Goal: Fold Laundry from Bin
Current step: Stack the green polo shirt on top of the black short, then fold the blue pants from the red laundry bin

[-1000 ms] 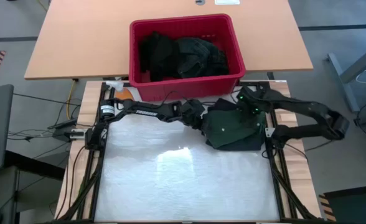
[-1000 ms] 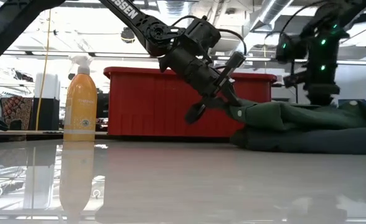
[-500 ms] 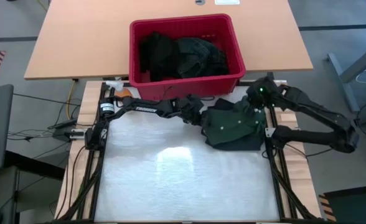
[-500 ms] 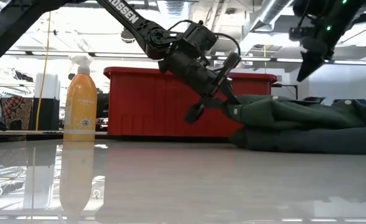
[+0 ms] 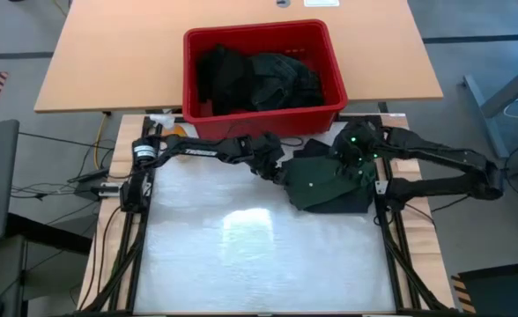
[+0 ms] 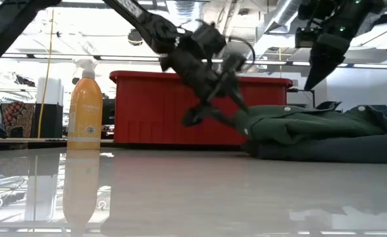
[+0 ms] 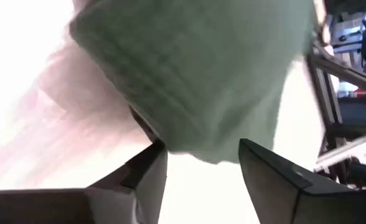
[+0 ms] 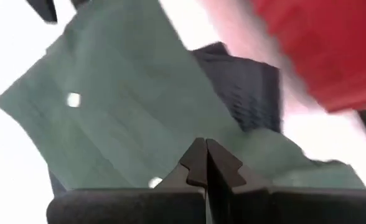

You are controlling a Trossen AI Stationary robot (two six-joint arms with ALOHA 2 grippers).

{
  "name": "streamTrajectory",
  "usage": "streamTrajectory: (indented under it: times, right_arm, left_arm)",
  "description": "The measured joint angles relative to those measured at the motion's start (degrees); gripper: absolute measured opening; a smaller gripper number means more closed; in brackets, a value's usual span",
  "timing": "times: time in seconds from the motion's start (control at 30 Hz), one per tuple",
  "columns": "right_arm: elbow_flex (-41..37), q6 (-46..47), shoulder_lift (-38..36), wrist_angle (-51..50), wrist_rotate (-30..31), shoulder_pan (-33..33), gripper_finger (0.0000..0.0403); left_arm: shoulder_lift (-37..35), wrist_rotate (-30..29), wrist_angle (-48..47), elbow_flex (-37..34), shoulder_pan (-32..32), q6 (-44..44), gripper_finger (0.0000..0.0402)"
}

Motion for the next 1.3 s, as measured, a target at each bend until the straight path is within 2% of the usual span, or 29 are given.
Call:
streamTrajectory:
  times: [0.1, 0.33, 0.43, 0.6, 0.77, 0.9, 1.1, 1.2, 1.3]
  right_arm:
    - [0.00, -0.21, 2.39, 2.64, -2.02, 3.08, 0.0017]
    - [0.00, 0.69, 9.09, 10.22, -6.68, 11.20, 0.0017]
    - [0.00, 1.35, 13.97, 15.02, -6.58, 14.30, 0.0017]
    - [0.00, 1.97, 23.74, 17.16, -5.30, 16.01, 0.0017]
    - [0.00, 4.27, 32.60, 17.78, -5.83, 14.41, 0.0018]
    - [1.87, 7.57, 32.67, 16.20, -8.88, 13.47, 0.0018]
    - [12.64, 7.79, 23.62, 16.42, -9.08, 13.58, 0.0020]
    - [17.19, 6.68, 20.25, 21.30, -2.89, 11.82, 0.0029]
    - [20.07, 9.07, 19.13, 29.60, 7.58, 7.92, 0.0038]
  left_arm:
    - [-4.32, -2.58, -6.46, 0.02, 0.00, 4.07, 0.0203]
    - [-15.13, -18.88, -20.38, 0.02, -4.76, 10.48, 0.0206]
    - [-18.08, -25.35, -21.67, 0.02, -7.16, 11.81, 0.0206]
    - [-23.13, -31.81, -25.78, -0.40, -7.69, 15.29, 0.0206]
    - [-31.96, -39.81, -24.51, -6.66, -6.43, 20.32, 0.0206]
    - [-38.14, -39.62, -21.79, -10.41, -4.88, 27.54, 0.0206]
    - [-43.32, -35.55, -18.87, -11.07, -1.54, 38.03, 0.0206]
    - [-44.12, -31.23, -17.56, -11.10, 1.18, 41.39, 0.0206]
    - [-44.25, -26.79, -17.32, -11.10, 4.40, 44.01, 0.0206]
